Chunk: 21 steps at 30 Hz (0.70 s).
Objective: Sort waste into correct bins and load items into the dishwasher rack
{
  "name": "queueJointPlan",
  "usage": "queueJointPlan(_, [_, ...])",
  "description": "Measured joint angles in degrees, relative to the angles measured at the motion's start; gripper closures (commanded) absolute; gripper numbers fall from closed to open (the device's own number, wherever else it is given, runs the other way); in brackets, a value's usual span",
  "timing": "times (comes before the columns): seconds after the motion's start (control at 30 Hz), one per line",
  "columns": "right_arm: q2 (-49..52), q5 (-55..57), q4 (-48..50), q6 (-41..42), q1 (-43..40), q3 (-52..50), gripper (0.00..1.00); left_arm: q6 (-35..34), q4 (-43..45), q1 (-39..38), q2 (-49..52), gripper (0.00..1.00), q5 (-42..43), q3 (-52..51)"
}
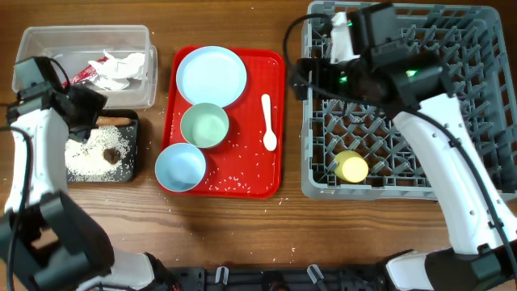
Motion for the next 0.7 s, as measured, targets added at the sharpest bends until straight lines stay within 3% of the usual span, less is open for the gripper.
queueJointPlan(0.07, [0.7,-0.9,4.0,1.7,4.1,0.0,0.05,4.3,-1.2,-2.8,-3.2,0.28,4.3,0.2])
queueJointPlan(0.1, [1.7,-1.1,5.6,2.7,6.6,0.0,0.07,5.4,-2.0,-4.4,-3.6,0.22,5.3,0.2])
queueJointPlan(0.17, [4.6,-1.3,6.9,5.4,9.7,0.0,0.12,8.5,-2.6,-8.2,-3.6,0.20,6.5,0.2])
queueJointPlan(0.37, [13.5,-1.0,9.7,11.5,14.7,0.0,0.12,11.6,-2.7,-13.2,-3.6,0.19,7.0,0.2])
queueJointPlan(0.53, [13.6,-1.0,8.0,13.1,12.8,0.0,0.12,17.2,-3.4,-21.6,-3.6,0.21,6.6,0.2])
queueJointPlan(0.7, [11.7,0.2,2.1,13.1,5.0,0.0,0.11,19.1,-3.5,-39.3,-0.5,0.26,3.3,0.2])
